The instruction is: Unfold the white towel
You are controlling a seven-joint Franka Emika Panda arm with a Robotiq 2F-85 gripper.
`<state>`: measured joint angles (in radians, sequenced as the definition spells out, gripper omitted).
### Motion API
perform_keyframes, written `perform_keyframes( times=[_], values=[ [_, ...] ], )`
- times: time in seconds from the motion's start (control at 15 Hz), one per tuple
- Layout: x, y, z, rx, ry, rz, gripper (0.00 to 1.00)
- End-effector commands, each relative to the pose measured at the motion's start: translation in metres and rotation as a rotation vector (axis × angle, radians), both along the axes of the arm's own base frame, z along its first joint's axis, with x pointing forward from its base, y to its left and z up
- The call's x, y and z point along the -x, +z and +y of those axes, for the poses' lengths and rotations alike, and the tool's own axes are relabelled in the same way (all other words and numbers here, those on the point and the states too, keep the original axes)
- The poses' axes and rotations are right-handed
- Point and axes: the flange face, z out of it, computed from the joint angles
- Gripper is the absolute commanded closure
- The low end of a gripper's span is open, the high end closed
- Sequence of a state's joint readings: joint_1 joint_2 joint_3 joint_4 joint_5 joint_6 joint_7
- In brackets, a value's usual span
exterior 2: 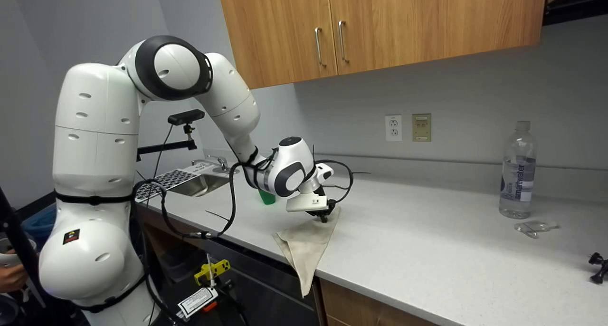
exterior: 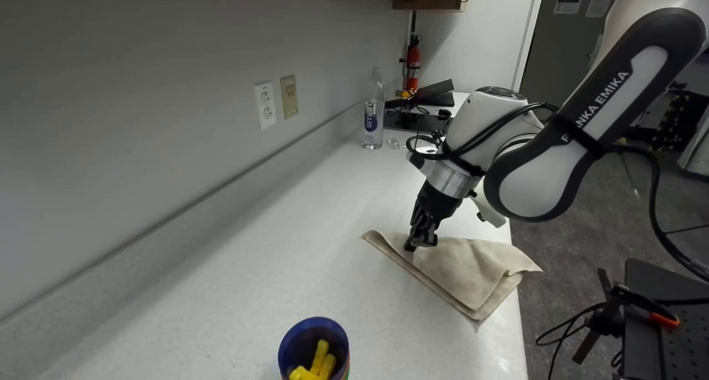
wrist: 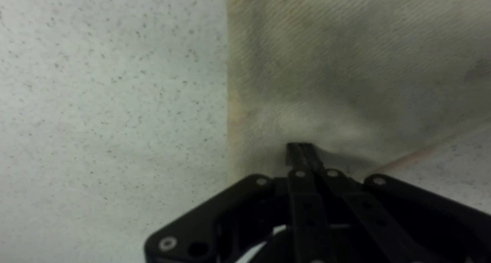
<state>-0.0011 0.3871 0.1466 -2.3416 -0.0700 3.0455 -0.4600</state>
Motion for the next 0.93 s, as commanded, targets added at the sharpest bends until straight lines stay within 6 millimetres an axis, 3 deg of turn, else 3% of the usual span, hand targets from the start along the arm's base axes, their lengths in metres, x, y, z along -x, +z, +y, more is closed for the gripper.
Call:
perform_keyframes(
  times=[0.0, 0.87],
  values=[
    [-0.017, -0.01, -0.006, -0.009, -0.016, -0.023, 1.0],
    [-0.098, -0.025, 0.002, -0.021, -0.007, -0.108, 1.0]
  ],
)
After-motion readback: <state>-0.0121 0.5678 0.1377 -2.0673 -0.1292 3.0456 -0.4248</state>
